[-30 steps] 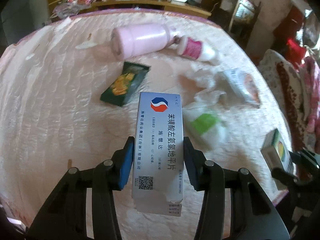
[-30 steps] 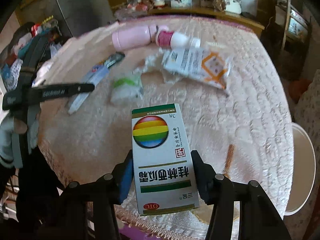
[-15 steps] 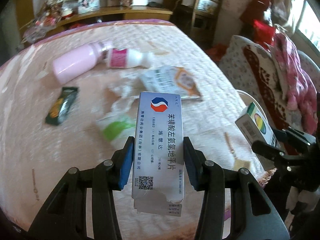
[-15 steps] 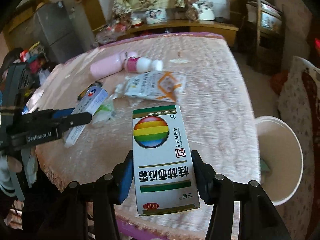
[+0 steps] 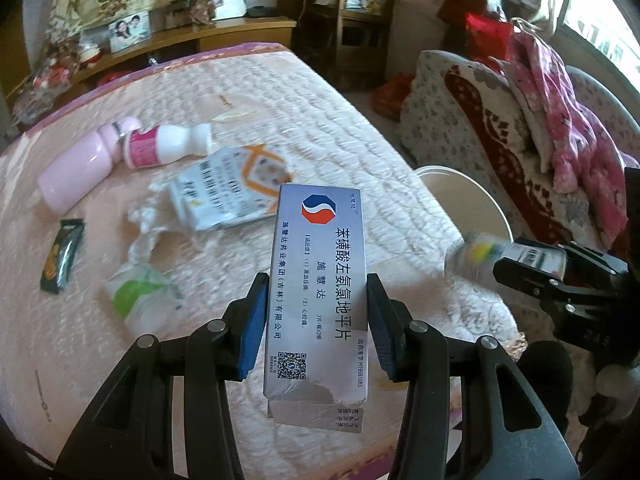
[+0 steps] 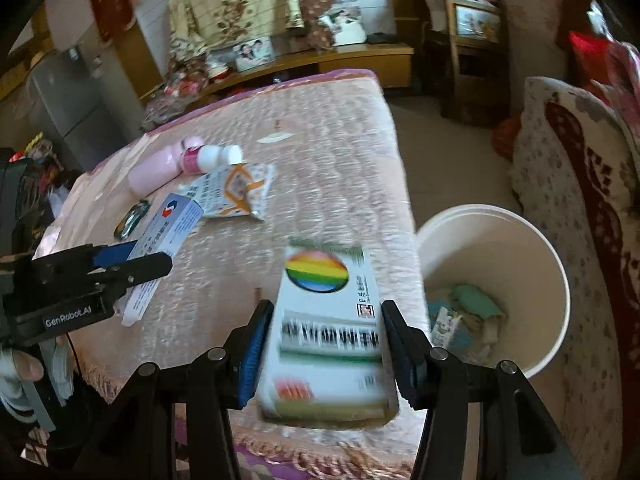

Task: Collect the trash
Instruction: 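Carry both medicine boxes over the white bucket and open both grippers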

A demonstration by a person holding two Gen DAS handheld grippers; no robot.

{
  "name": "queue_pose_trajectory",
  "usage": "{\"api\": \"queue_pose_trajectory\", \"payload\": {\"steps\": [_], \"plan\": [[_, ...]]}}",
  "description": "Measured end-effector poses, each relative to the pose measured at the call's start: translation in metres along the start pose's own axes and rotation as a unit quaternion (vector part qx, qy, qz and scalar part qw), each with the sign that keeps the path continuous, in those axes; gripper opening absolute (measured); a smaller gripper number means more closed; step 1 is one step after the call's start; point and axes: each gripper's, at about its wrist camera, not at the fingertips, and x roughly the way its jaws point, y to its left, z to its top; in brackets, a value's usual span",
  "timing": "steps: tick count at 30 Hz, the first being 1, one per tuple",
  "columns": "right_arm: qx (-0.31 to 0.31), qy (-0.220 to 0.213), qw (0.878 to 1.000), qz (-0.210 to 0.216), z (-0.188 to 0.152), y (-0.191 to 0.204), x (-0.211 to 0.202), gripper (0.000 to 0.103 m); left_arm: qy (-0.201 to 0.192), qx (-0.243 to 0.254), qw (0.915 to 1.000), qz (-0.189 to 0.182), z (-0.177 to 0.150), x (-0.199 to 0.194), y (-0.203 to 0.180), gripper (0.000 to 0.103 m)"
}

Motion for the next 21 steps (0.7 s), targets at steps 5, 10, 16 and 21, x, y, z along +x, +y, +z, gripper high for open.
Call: {"api": "queue_pose_trajectory", "payload": {"steps": [5,10,16,21], "plan": [[0.016,0.009,1.0,-0.006,-0.005,-0.018,0.004,0.052,0.004,0.008,0.9999,-0.005,0.005,0.009,-0.013,0.045],[0.026,0.033,0.999,0.007,-0.016,-0.027,0.014,0.051,0.016,0.011,0.9998,-0.006,0.001,0.015,-0.016,0.045],[0.014,0.062,0.998,0.019,-0.021,-0.02,0.009,0.059,0.019,0.006,0.9998,-0.007,0.0,0.015,-0.013,0.045],[-0.029,0.109,0.994,-0.005,-0.035,-0.004,0.019,0.066,0.019,0.007,0.9998,-0.008,-0.001,0.014,-0.014,0.045]]}}
